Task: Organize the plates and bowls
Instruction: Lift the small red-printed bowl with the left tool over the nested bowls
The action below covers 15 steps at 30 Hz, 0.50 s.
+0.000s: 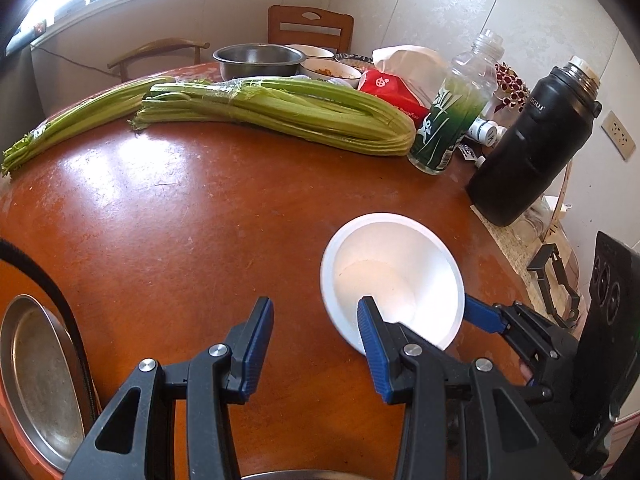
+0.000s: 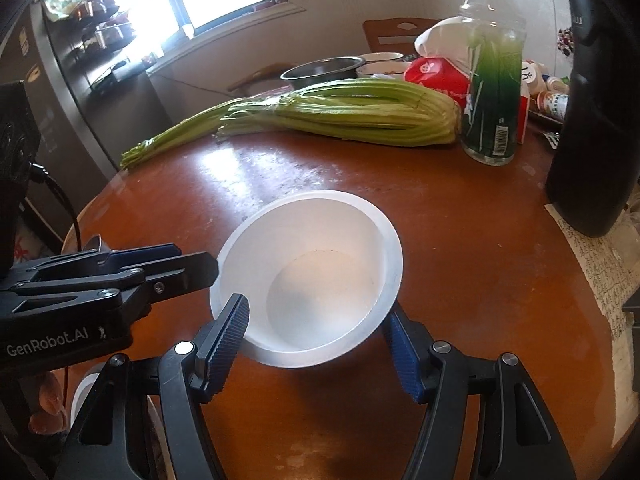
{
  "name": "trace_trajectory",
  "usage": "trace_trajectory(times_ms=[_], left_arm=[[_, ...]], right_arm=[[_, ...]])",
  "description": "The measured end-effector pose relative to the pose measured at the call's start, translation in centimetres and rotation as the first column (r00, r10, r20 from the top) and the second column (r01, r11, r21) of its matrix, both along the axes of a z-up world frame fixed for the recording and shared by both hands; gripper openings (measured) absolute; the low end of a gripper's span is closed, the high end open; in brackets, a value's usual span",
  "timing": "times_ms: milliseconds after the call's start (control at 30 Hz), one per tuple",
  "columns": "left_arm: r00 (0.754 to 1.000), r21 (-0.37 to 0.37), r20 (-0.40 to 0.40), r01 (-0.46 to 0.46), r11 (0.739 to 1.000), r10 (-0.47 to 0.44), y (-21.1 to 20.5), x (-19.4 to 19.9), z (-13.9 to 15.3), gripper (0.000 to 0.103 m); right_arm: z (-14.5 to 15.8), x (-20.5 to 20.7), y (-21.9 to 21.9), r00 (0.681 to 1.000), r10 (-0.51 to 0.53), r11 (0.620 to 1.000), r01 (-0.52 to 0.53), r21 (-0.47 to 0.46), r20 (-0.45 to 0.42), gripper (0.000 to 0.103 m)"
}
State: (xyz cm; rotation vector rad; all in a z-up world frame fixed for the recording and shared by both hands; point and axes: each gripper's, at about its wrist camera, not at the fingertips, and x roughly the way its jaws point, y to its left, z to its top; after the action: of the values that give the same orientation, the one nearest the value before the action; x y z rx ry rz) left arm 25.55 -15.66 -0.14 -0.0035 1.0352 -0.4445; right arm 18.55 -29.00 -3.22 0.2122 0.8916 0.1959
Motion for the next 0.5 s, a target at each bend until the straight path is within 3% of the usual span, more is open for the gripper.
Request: trace_trajectory(times_ms=[500], left_arm=[[0.997, -0.022, -0.06, -0.045, 0.999, 0.044, 1.9, 0.9, -1.6, 0.043]], right_arm=[[0.2, -0.3, 4.0, 0.993, 0.116, 0.993, -0.116, 0.031, -0.003, 0.069]])
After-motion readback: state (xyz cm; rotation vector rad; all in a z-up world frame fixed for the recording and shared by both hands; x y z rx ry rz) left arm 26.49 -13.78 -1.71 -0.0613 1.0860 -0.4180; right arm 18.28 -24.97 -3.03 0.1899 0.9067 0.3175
